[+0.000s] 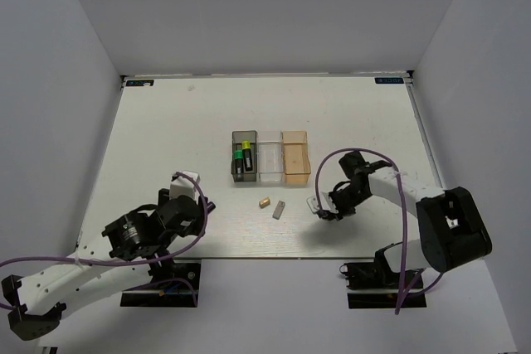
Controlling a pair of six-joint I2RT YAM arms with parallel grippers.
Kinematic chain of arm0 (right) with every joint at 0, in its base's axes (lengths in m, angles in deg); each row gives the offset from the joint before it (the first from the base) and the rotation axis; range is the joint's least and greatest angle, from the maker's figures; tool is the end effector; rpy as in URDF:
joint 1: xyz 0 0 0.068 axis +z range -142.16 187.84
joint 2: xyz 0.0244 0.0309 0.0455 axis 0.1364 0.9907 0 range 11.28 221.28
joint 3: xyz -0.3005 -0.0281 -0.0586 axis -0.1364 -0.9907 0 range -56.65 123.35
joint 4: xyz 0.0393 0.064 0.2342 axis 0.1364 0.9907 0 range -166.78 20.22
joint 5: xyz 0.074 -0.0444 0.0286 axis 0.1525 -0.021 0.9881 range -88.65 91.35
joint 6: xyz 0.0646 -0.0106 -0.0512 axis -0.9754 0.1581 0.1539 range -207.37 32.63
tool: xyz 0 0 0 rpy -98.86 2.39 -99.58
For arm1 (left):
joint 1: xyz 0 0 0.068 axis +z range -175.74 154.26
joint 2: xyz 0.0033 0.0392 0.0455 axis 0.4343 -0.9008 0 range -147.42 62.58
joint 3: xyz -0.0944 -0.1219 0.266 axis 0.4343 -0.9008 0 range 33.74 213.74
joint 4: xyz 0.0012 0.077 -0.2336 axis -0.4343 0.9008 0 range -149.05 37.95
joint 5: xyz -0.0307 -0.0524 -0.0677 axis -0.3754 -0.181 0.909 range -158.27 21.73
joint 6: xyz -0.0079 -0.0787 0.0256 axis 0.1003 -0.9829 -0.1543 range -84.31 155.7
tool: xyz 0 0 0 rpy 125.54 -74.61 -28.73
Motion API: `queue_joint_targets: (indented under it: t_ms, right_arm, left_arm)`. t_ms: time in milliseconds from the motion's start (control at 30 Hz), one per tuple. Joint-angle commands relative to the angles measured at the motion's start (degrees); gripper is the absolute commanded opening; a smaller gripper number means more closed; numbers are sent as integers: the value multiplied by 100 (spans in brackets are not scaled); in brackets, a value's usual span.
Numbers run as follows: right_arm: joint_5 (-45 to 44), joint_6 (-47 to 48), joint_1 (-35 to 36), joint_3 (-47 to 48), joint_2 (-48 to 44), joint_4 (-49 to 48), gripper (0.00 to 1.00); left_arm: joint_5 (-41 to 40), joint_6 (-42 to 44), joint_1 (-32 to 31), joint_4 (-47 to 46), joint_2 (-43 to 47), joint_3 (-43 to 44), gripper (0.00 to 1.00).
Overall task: Sort the stationery into containers
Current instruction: Pick up the scissors from the center of the board.
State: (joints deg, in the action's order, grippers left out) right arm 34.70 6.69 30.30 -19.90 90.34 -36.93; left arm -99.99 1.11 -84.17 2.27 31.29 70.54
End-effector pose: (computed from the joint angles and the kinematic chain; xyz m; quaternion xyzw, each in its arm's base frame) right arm 0.1610 0.1097 0.1650 -0.8231 0.4861 0.1939 0.2205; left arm 0.0649 -0.0327 0.2385 0.1113 0.9162 -0.0254 0.3841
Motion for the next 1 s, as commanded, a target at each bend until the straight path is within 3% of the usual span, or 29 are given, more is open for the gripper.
queue_joint_targets:
  t_ms: [0,333,500,967]
  right_arm:
    - [-767,244,118,25,363,267,26]
    - [-1268,245,356,245,970,892,18]
    - [-1296,-98,443,210,1049,796,0]
    - [-829,-977,505,543,65,1165,0]
  left_arm:
    - [-79,-74,25,55,88,-50,82]
    - [-71,-153,8,187,333,-67,82]
    - [-80,-197,25,205,395,-85,82]
    - [-62,-232,25,240,457,-94,82]
